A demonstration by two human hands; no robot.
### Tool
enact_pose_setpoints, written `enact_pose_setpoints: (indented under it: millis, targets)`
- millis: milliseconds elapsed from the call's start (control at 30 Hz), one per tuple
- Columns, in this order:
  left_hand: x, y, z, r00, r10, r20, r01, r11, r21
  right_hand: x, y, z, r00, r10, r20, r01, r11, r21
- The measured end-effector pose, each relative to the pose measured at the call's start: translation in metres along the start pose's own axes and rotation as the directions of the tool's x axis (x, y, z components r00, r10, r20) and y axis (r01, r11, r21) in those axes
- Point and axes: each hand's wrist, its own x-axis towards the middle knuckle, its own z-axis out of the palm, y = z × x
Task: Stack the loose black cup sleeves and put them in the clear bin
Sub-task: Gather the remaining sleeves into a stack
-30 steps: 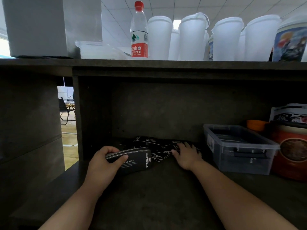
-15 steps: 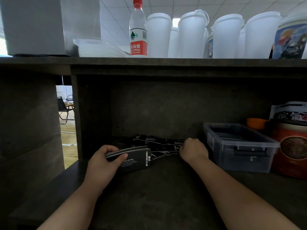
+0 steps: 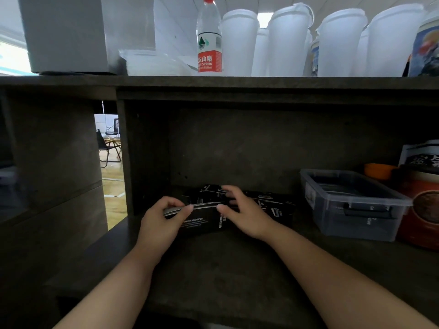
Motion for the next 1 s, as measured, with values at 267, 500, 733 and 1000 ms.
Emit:
enact_pose_setpoints:
  millis: [267, 500, 733, 1000]
  targets:
    - [0.004, 0.007, 0.012, 0.975, -0.181, -0.131, 0.151, 0.966, -0.211, -0.01, -0.025, 0.033, 0.987, -0.161, -0.007, 0.147, 0.915, -0.376]
    - [0.001, 0.009, 0.026, 0.981, -0.17, -0.096, 0.123, 0.921, -0.369, -0.015, -0.026, 0.034, 0.95, -0.281, -0.135, 0.191, 0.868, -0.458]
    - [0.01, 0.005, 0.029, 0.974, -0.221, -0.043, 0.189, 0.906, -0.378, -0.015, -0.022, 0.032, 0.968, -0.239, -0.075, 0.178, 0.868, -0.463]
    - [0.018, 0.022, 0.049, 0.962, -0.236, 0.135, 0.267, 0.915, -0.303, -0.031, -0.024, 0.013, 0.982, -0.147, -0.119, 0.059, 0.838, -0.543]
